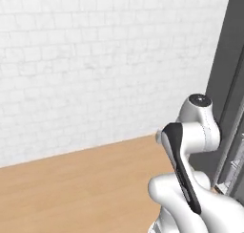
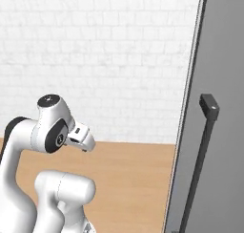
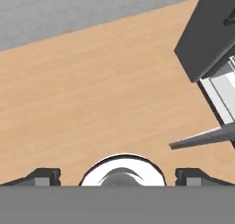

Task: Place one garlic and one fish in each tupperware on the nearby counter, to pack two identical lunches.

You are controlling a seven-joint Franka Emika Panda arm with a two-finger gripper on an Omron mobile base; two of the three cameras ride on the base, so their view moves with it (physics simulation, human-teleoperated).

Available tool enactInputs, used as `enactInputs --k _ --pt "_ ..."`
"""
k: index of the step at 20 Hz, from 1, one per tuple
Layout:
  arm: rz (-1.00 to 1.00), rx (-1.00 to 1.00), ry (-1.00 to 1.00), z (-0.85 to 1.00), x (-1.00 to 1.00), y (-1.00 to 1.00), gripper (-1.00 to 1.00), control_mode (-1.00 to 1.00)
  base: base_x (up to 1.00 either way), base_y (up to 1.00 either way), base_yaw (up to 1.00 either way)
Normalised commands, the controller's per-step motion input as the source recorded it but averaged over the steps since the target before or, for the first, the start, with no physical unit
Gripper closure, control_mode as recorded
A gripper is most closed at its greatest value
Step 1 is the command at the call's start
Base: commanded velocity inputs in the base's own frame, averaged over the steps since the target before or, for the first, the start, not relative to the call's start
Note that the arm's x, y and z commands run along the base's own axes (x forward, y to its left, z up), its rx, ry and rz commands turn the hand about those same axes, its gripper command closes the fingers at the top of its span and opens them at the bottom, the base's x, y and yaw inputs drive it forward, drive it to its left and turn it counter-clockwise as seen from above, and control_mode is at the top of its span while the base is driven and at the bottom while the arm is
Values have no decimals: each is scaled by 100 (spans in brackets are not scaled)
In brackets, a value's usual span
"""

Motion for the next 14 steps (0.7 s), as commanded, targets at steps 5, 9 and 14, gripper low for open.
enactInputs --k 5,9,14 --pt "0 0 0 0 0 0 -100 100 93 70 -61" --pt "0 0 0 0 0 0 -100 100 77 37 -75" --pt "0 0 0 0 0 0 -100 100 39 3 -84"
